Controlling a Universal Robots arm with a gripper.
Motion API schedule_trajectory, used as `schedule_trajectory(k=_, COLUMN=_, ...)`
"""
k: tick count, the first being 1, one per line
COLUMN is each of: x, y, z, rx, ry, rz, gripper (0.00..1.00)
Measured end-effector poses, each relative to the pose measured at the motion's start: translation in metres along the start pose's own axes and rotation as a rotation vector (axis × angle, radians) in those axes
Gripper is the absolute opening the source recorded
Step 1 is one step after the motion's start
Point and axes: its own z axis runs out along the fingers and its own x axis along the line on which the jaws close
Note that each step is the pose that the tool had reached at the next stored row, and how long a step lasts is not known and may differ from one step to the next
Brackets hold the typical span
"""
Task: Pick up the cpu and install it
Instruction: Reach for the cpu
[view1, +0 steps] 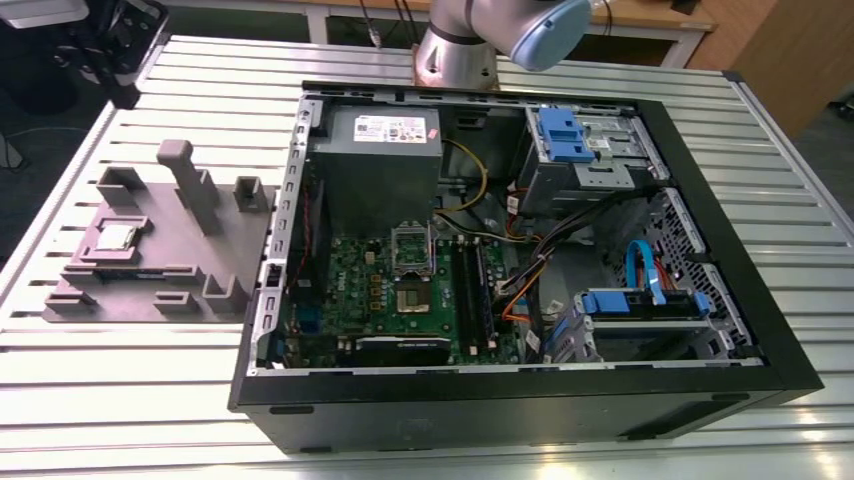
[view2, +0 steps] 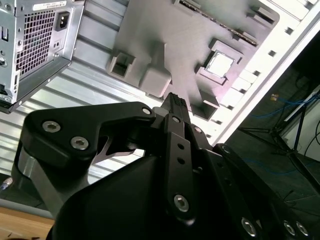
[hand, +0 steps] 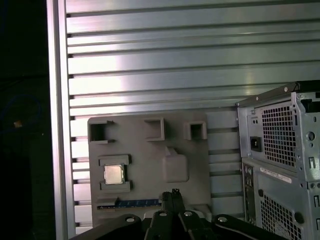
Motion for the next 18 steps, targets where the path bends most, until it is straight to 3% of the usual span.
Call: schedule_trajectory(k=18, x=0.0117, y=-0.0009, z=0.0003, rx=0.0, ry=0.0, rz=0.0, gripper=0.11)
